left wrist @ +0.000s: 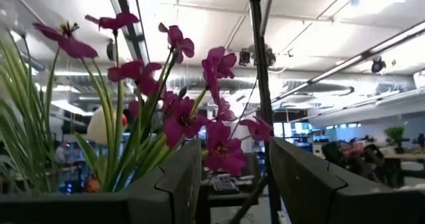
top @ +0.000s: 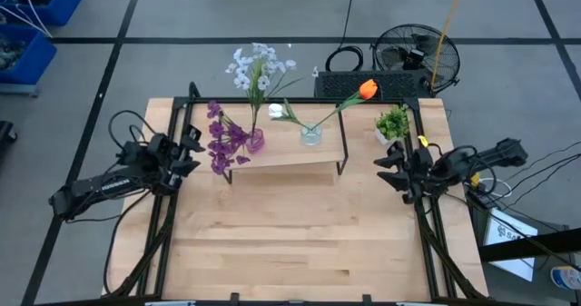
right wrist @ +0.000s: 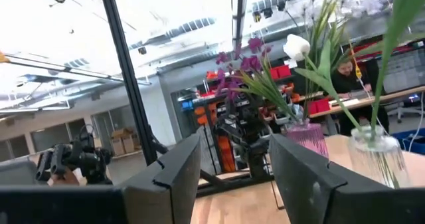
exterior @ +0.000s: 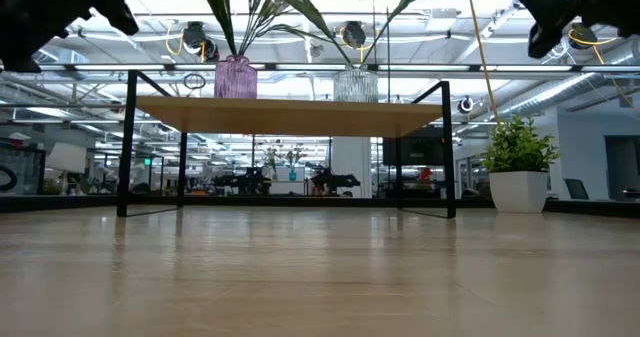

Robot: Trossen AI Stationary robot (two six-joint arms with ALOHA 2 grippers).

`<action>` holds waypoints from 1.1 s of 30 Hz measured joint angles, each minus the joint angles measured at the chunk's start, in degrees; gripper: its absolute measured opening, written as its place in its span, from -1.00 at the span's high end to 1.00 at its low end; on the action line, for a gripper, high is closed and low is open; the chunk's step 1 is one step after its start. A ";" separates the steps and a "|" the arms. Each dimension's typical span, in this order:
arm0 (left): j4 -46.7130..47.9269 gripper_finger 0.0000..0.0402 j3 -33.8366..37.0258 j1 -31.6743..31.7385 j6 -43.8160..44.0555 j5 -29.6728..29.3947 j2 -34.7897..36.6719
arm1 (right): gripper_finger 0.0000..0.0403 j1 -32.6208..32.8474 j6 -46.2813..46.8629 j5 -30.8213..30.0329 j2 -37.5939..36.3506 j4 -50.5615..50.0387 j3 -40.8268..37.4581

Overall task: Pick and place flowers into a vace then onto a shelf
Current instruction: Return to Home Position

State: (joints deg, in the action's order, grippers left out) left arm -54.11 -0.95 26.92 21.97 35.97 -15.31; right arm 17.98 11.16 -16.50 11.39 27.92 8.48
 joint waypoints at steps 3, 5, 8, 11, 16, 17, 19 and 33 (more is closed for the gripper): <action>0.51 0.08 0.00 0.00 -2.05 0.22 -0.02 | 0.15 0.00 0.06 -0.07 -1.48 3.05 -3.55; 0.44 0.08 0.00 0.00 -2.83 0.24 -0.02 | 0.15 0.00 0.76 -0.18 -2.02 5.75 -6.02; 0.45 0.08 0.00 0.00 -1.91 0.32 -0.04 | 0.15 -0.01 3.60 -0.27 -2.40 7.10 -7.22; 0.46 0.08 0.00 0.00 1.38 0.44 -0.04 | 0.15 0.00 4.97 -0.14 -2.15 5.92 -7.37; 0.44 0.08 0.00 0.00 4.32 0.46 -0.04 | 0.15 0.00 3.73 -0.15 -2.16 5.83 -7.48; 0.44 0.08 0.00 0.00 4.26 0.46 -0.04 | 0.15 0.00 3.15 -0.15 -2.20 5.97 -7.48; 0.42 0.08 0.00 0.00 4.01 0.46 -0.04 | 0.15 0.00 2.90 -0.12 -2.26 6.25 -7.51; 0.44 0.08 0.00 0.00 3.92 0.48 -0.04 | 0.15 0.00 3.10 -0.10 -2.23 6.11 -7.62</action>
State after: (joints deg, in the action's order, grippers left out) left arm -53.67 -0.95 26.92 25.89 36.45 -15.35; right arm 17.98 14.26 -16.60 9.17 34.03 0.86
